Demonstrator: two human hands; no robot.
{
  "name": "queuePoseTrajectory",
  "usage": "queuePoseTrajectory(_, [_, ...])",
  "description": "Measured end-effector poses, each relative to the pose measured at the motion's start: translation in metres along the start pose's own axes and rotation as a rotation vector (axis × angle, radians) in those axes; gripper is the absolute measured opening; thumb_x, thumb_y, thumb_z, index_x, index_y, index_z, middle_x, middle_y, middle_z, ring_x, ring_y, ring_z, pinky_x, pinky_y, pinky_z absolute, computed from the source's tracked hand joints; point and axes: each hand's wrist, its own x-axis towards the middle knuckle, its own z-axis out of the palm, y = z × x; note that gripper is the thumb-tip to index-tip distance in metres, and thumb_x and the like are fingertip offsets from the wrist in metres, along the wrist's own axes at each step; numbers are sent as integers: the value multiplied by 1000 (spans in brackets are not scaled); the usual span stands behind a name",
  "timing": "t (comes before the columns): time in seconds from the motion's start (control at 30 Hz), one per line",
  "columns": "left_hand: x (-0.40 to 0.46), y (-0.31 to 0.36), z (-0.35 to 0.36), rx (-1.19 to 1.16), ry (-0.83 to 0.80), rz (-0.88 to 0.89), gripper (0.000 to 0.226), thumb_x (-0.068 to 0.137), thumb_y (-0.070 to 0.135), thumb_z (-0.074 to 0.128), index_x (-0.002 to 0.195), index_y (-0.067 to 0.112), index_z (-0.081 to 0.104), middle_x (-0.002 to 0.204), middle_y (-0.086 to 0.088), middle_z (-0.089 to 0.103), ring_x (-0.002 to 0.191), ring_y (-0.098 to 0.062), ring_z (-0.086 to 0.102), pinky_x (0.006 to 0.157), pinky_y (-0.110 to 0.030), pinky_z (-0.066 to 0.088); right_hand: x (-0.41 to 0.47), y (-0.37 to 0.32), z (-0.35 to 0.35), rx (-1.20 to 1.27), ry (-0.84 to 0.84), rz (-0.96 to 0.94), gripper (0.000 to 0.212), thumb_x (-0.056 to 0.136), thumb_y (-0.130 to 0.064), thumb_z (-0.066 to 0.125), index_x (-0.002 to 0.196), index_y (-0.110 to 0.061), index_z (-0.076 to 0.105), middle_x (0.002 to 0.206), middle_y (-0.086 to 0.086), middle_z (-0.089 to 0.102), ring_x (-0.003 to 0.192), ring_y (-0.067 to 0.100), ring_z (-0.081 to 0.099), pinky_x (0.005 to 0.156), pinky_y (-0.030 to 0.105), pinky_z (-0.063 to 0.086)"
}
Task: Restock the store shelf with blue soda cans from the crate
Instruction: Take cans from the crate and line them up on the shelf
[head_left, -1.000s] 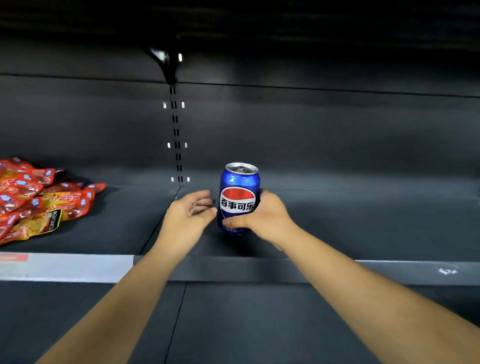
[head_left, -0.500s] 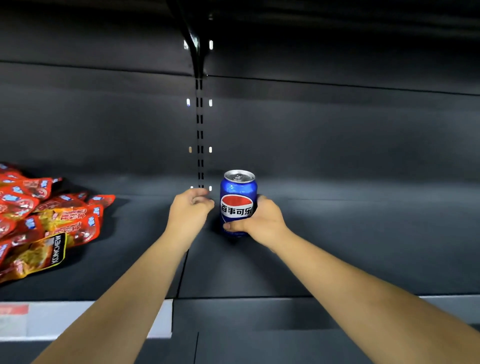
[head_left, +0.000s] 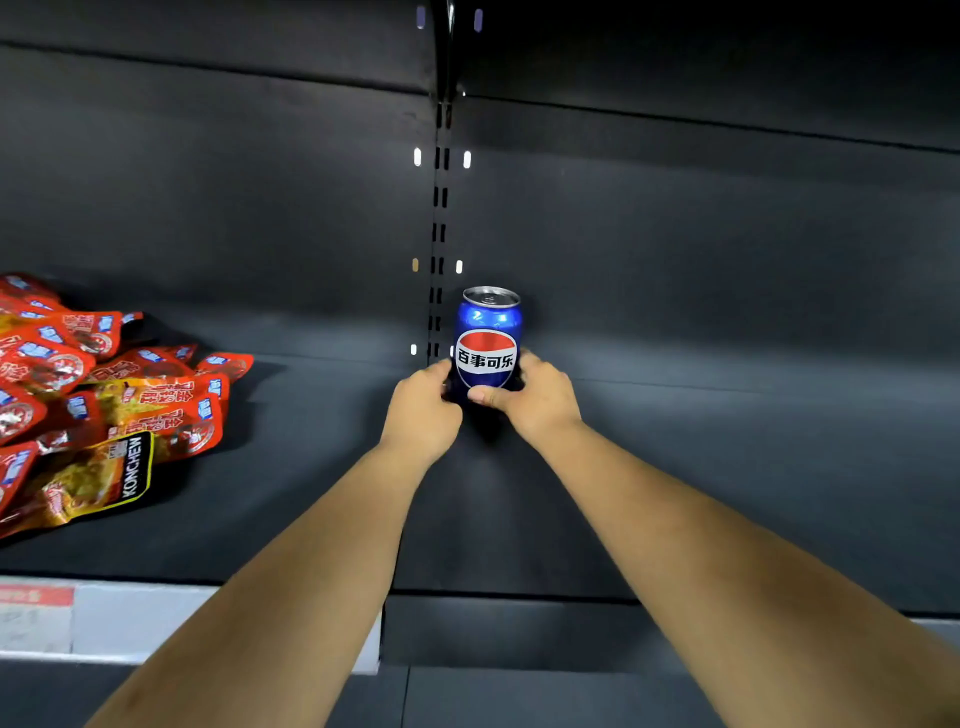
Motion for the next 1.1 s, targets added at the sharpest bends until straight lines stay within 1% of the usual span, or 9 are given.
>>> queuePoseTrajectory(0.07, [1, -4, 0, 24, -29, -3, 63, 77, -14, 37, 133, 10, 51, 120, -11, 62, 113, -25, 56, 85, -20, 40, 3, 2, 6, -8, 13, 10, 63, 77, -32, 76, 133, -18, 49, 121, 3, 63, 113, 21, 56, 82, 25, 43])
queuePoseTrajectory(0.13, [3, -6, 0, 43, -47, -14, 67, 79, -14, 37, 140, 12, 43, 129, -11, 57, 120, -24, 52, 87, -18, 38, 3, 5, 12, -16, 51, 8, 61, 77, -35, 75, 131, -18, 50, 118, 3, 64, 110, 23, 58, 85, 30, 47])
queuePoseTrajectory(0.2, [3, -5, 1, 66, -55, -14, 68, 79, -13, 36, 142, 13, 39, 132, -11, 54, 122, -24, 50, 88, -19, 38, 3, 7, 16, -58, 71, 6, 63, 78, -38, 74, 131, -19, 48, 118, 4, 64, 110, 24, 57, 89, 35, 49])
queuePoseTrajectory(0.4, [5, -7, 3, 99, -57, -27, 70, 81, -10, 37, 147, 14, 30, 138, -12, 48, 127, -25, 45, 102, -32, 41, 6, 8, 19, -157, 57, 4, 59, 80, -40, 71, 128, -16, 47, 116, 8, 65, 109, 29, 58, 91, 42, 48])
queuePoseTrajectory(0.53, [4, -7, 3, 72, -67, -17, 69, 81, -12, 36, 144, 15, 34, 135, -11, 51, 125, -24, 46, 95, -24, 37, 4, 6, 20, -197, 51, 3, 54, 83, -40, 68, 123, -10, 47, 115, 11, 64, 108, 30, 58, 92, 43, 46])
queuePoseTrajectory(0.73, [4, -8, 5, 95, -102, -11, 72, 85, -10, 37, 149, 17, 21, 144, -11, 41, 133, -22, 39, 104, -28, 34, 2, 4, 19, -206, 59, 29, 47, 88, -34, 63, 122, -7, 46, 117, 14, 63, 110, 32, 56, 94, 43, 45])
queuePoseTrajectory(0.83, [4, -7, 6, 96, -112, -12, 71, 87, -8, 37, 150, 17, 17, 147, -11, 37, 135, -22, 35, 105, -27, 32, 1, 3, 19, -199, 63, 46, 45, 87, -34, 63, 121, -7, 48, 116, 14, 63, 108, 32, 58, 90, 42, 48])
queuePoseTrajectory(0.93, [5, -10, 5, 105, -167, -20, 74, 87, -7, 36, 151, 23, 13, 150, -7, 34, 136, -20, 34, 103, -26, 32, -3, 3, 16, -178, 93, 78, 42, 88, -32, 64, 118, -6, 50, 114, 13, 63, 104, 31, 59, 78, 33, 48])
queuePoseTrajectory(1.1, [7, -10, 7, 181, -220, -17, 76, 87, -3, 35, 151, 27, 7, 155, -3, 24, 141, -22, 25, 112, -35, 30, -7, 2, 13, -166, 131, 109, 39, 89, -29, 62, 118, -6, 49, 111, 12, 63, 101, 29, 60, 73, 32, 47])
